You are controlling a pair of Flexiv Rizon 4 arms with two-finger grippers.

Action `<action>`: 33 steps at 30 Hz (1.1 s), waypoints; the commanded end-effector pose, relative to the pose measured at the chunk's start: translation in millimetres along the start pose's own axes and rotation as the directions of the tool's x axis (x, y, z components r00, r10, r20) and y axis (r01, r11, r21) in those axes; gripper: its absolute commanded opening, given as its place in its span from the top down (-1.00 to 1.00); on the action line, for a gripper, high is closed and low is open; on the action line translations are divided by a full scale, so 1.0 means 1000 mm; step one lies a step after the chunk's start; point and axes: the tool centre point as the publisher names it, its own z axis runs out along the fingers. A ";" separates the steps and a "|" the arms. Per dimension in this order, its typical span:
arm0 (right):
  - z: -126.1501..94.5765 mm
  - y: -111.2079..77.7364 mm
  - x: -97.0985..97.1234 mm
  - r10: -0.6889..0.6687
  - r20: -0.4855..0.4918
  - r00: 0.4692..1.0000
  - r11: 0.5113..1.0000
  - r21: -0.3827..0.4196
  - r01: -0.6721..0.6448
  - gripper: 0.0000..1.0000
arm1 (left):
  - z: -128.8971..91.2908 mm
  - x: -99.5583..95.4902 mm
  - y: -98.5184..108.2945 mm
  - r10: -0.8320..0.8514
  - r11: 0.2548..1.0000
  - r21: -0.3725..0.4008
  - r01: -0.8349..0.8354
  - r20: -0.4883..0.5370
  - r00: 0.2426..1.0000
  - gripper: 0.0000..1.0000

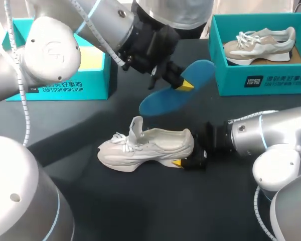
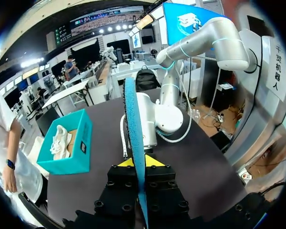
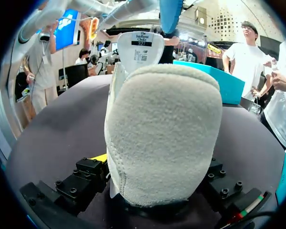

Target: Take the shoe out of the shoebox, open the shoe tongue, remove and reinsert the insole, then place the shoe into the shoebox

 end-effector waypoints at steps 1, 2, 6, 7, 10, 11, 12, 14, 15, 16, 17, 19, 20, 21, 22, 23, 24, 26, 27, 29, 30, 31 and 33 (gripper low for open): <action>0.004 -0.001 0.000 0.000 0.002 1.000 1.000 0.004 0.000 1.00 | -0.009 0.000 0.008 0.004 1.000 0.018 -0.003 -0.023 1.000 1.00; 0.004 -0.001 0.000 0.000 0.002 1.000 1.000 0.004 0.000 1.00 | -0.009 0.000 0.008 0.004 1.000 0.018 -0.003 -0.023 1.000 1.00; 0.004 -0.001 0.000 0.000 0.002 1.000 1.000 0.004 0.000 1.00 | -0.009 0.000 0.008 0.004 1.000 0.018 -0.003 -0.023 1.000 1.00; 0.004 -0.001 0.000 0.000 0.002 1.000 1.000 0.004 0.000 1.00 | -0.009 0.000 0.008 0.004 1.000 0.018 -0.003 -0.023 1.000 1.00; 0.004 -0.001 0.000 0.000 0.002 1.000 1.000 0.004 0.000 1.00 | -0.009 0.000 0.008 0.004 1.000 0.018 -0.003 -0.023 1.000 1.00; 0.004 -0.001 0.000 0.000 0.002 1.000 1.000 0.004 0.000 1.00 | -0.009 0.000 0.008 0.004 1.000 0.018 -0.003 -0.023 1.000 1.00; 0.004 -0.001 0.000 0.000 0.002 1.000 1.000 0.004 0.000 1.00 | -0.009 0.000 0.008 0.004 1.000 0.018 -0.003 -0.023 1.000 1.00; 0.004 -0.001 0.000 0.000 0.002 1.000 1.000 0.004 0.000 1.00 | -0.009 0.000 0.008 0.004 1.000 0.018 -0.003 -0.023 1.000 1.00; 0.004 -0.001 0.000 0.000 0.002 1.000 1.000 0.004 0.000 1.00 | -0.009 0.000 0.008 0.004 1.000 0.018 -0.003 -0.023 1.000 1.00; 0.004 -0.001 0.000 0.000 0.002 1.000 1.000 0.004 0.000 1.00 | -0.009 0.000 0.008 0.004 1.000 0.018 -0.003 -0.023 1.000 1.00; 0.004 -0.001 0.000 0.000 0.002 1.000 1.000 0.004 0.000 1.00 | -0.009 0.000 0.008 0.004 1.000 0.018 -0.003 -0.023 1.000 1.00; 0.004 -0.001 0.000 0.000 0.002 1.000 1.000 0.004 0.000 1.00 | -0.009 0.000 0.008 0.004 1.000 0.018 -0.003 -0.023 1.000 1.00; 0.004 -0.001 0.000 0.000 0.002 1.000 1.000 0.004 0.000 1.00 | -0.010 0.005 0.001 -0.021 0.997 0.079 0.022 -0.024 0.999 1.00; 0.004 -0.001 0.000 0.000 0.002 1.000 1.000 0.004 0.000 1.00 | -0.012 0.009 -0.006 -0.057 0.994 0.095 0.058 -0.020 0.998 1.00; 0.004 -0.001 0.000 0.000 0.002 1.000 1.000 0.004 0.000 1.00 | -0.014 0.013 -0.015 -0.080 0.989 0.124 0.082 -0.016 0.997 1.00; 0.004 -0.001 0.000 0.000 0.002 1.000 1.000 0.004 0.000 1.00 | -0.016 0.015 -0.025 -0.103 0.977 0.188 0.103 -0.008 0.995 1.00; 0.004 -0.001 0.000 0.000 0.002 1.000 1.000 0.004 0.000 1.00 | -0.018 0.018 -0.035 -0.126 0.972 0.202 0.123 -0.001 0.992 1.00; 0.004 -0.001 0.000 0.000 0.002 1.000 1.000 0.004 0.000 1.00 | -0.021 0.021 -0.053 -0.200 0.934 0.304 0.190 0.002 0.980 1.00; 0.004 -0.001 0.000 0.000 0.002 1.000 1.000 0.004 0.000 1.00 | -0.021 0.022 -0.061 -0.220 0.921 0.327 0.211 -0.011 0.975 1.00; 0.004 -0.001 0.000 0.000 0.002 1.000 1.000 0.004 0.000 1.00 | -0.023 0.024 -0.073 -0.296 0.881 0.388 0.272 0.003 0.955 1.00; 0.004 -0.001 0.000 0.000 0.002 1.000 1.000 0.004 0.000 1.00 | -0.022 0.026 -0.078 -0.326 0.858 0.416 0.301 -0.013 0.945 1.00; 0.004 -0.001 0.000 0.000 0.002 1.000 1.000 0.004 0.000 1.00 | -0.022 0.027 -0.082 -0.359 0.843 0.426 0.328 -0.008 0.933 1.00; 0.004 -0.001 0.000 0.000 0.002 1.000 1.000 0.004 0.000 1.00 | -0.022 0.031 -0.088 -0.401 0.816 0.449 0.364 -0.013 0.916 1.00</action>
